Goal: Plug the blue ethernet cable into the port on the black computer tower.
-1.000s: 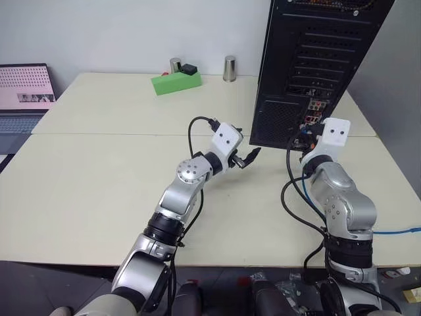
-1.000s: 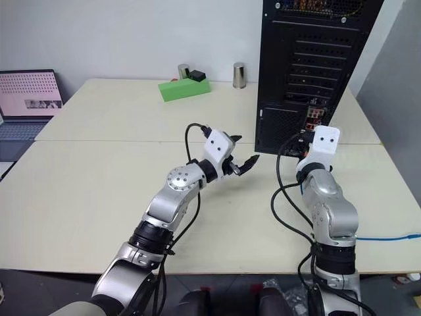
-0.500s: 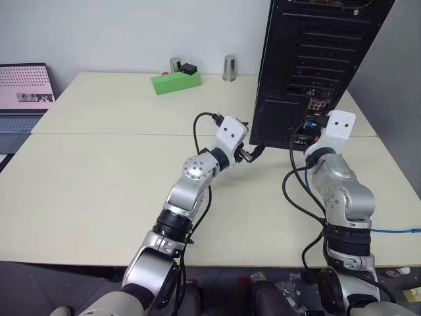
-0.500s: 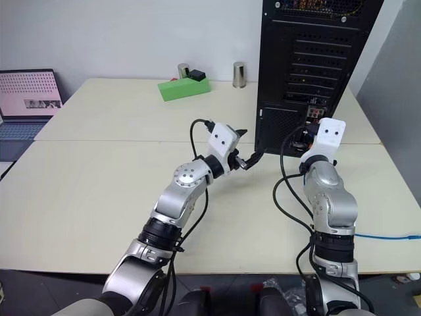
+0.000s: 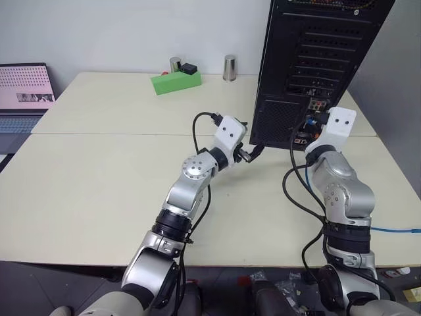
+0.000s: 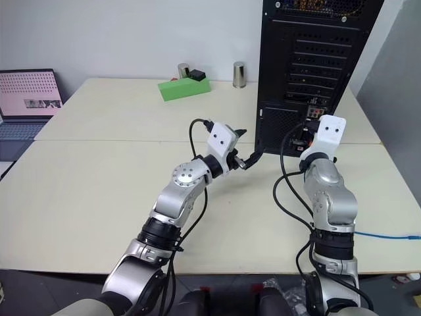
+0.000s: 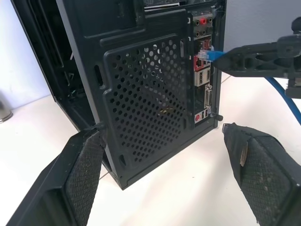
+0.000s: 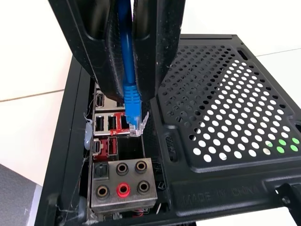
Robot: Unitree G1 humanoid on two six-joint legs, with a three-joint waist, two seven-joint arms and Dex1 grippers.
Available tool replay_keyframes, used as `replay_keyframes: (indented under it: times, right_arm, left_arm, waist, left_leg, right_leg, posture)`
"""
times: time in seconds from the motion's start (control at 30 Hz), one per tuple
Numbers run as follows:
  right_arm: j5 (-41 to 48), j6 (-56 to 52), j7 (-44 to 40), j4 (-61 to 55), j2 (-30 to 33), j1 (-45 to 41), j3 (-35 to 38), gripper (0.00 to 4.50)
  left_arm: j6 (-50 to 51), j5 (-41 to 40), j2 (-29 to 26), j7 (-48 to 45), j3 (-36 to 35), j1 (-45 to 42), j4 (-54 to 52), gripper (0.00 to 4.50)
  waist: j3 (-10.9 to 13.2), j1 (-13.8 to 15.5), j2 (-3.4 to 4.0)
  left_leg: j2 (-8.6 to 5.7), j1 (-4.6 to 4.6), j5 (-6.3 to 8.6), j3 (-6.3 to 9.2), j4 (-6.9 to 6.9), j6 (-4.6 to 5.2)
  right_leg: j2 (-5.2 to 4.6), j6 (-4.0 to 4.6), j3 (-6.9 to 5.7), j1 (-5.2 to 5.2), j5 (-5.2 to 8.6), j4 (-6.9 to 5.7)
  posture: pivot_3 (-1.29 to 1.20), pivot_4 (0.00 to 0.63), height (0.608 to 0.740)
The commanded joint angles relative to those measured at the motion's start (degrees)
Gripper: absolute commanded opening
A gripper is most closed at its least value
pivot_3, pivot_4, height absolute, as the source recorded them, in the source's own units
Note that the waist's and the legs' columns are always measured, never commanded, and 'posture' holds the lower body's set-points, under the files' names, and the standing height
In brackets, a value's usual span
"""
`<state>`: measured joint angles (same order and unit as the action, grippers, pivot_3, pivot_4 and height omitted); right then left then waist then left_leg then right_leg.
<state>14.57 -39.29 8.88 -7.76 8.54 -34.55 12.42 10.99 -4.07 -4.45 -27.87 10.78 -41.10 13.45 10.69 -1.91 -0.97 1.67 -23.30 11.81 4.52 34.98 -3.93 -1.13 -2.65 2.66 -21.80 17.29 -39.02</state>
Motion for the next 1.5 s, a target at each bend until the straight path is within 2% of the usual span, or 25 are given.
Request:
replay_keyframes:
  times: [0.03, 1.5]
  right_arm:
    - [-0.50, 1.51, -0.25, -0.25, 0.41, -1.47, 0.82, 0.00]
    - [-4.59, 3.46, -2.71, 1.94, 2.79, -2.78, -1.25, 0.00]
  left_arm:
    - [-0.87, 0.08, 0.08, -0.11, -0.19, -0.56, -1.48, 4.14]
    - [-1.57, 1.03, 0.40, -0.23, 0.28, 0.21, -1.49, 4.14]
  waist:
    - [0.00, 0.00, 0.00]
    - [0.00, -0.08, 0.00]
  left_leg:
    - [0.00, 0.00, 0.00, 0.00, 0.00, 0.00]
    - [0.00, -0.03, 0.00, 0.00, 0.00, 0.00]
  right_leg:
    - [0.00, 0.00, 0.00, 0.00, 0.00, 0.00]
    - [0.00, 0.00, 0.01, -0.04, 0.00, -0.01]
  posture:
    - [0.00, 0.150, 0.740]
    - [0.00, 0.150, 0.740]
